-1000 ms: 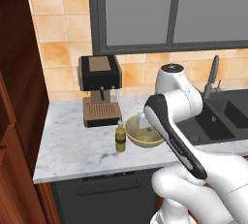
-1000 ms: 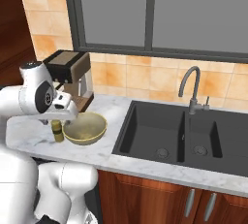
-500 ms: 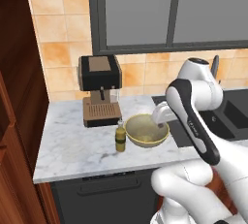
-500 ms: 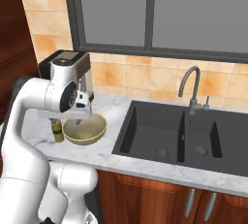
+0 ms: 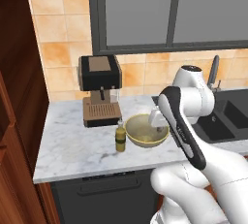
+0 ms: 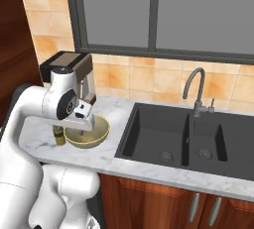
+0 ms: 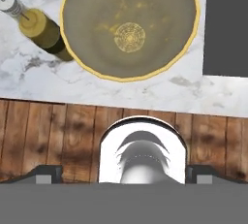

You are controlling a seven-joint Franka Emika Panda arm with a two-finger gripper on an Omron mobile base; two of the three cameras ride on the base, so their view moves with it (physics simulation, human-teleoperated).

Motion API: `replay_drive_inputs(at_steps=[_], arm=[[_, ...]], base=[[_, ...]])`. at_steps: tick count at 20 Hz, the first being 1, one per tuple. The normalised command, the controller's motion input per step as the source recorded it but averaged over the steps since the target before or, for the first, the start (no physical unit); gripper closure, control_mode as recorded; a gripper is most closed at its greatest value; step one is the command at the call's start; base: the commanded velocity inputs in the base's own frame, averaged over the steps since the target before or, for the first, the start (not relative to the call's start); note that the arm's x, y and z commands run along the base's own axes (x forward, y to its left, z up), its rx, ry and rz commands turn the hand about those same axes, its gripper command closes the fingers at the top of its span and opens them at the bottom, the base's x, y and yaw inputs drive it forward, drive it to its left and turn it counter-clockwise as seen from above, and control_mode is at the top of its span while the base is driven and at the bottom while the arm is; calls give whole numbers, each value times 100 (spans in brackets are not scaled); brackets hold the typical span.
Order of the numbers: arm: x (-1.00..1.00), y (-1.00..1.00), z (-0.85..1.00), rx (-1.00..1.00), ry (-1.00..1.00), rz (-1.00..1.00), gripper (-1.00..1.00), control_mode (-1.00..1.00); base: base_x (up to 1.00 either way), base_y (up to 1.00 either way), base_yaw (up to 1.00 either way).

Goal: Retrieve the bottle and the shaker from the cabinet and place them next to the mixing bowl on the counter. Then add garlic from the fridge to the mixing bowl.

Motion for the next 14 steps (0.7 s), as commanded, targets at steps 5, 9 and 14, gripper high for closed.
replay_drive_inputs(at_steps=[5, 9, 14], arm=[[0, -2, 0, -3, 0, -10, -100, -100], [-17, 0, 0, 0, 0, -4, -100, -100], [0, 0, 0, 0, 0, 0, -100, 100]], base=[[0, 0, 0], [0, 0, 0], [-75, 3, -8]])
